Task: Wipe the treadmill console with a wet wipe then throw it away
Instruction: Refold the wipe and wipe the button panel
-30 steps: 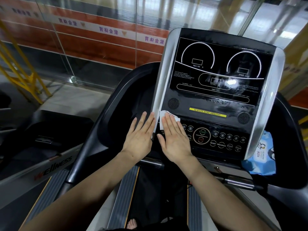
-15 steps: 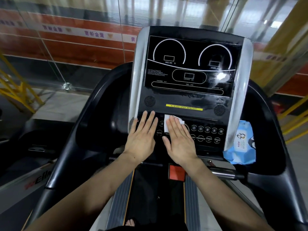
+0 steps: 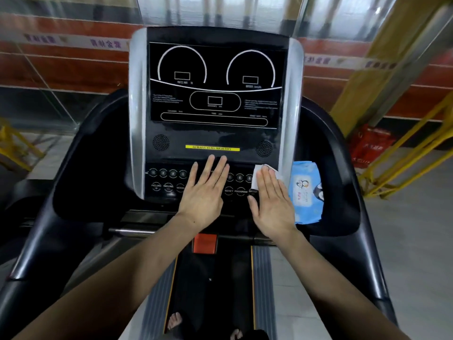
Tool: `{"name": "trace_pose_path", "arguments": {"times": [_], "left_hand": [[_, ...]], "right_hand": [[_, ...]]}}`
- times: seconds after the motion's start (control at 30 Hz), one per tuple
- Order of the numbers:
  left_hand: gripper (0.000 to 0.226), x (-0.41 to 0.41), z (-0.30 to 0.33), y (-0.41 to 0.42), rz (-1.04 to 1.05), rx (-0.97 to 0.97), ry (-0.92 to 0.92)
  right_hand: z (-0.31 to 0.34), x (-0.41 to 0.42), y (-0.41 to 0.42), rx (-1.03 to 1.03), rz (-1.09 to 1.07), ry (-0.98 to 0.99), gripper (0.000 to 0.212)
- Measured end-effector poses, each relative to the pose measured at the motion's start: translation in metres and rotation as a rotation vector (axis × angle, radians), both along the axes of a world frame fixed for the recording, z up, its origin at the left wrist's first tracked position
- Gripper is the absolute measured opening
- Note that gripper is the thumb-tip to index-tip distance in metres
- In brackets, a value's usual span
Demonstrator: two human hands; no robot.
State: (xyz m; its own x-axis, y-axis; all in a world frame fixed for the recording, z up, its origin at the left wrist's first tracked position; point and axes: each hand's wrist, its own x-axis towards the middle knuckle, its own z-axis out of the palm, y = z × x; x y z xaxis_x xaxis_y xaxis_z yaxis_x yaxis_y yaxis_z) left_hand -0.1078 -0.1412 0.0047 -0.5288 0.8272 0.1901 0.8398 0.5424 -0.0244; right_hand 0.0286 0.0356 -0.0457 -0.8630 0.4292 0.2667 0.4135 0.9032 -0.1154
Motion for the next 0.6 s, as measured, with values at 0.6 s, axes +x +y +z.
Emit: {"name": "trace_pose_path", "arguments": {"times": [0.6], "left_hand": [[0.082, -0.004, -0.007, -0.024, 0.038, 0.017, -0.104]], "right_hand": [[-0.019, -0.013, -0.041, -0.108, -0.03, 0.051, 0.075]]}}
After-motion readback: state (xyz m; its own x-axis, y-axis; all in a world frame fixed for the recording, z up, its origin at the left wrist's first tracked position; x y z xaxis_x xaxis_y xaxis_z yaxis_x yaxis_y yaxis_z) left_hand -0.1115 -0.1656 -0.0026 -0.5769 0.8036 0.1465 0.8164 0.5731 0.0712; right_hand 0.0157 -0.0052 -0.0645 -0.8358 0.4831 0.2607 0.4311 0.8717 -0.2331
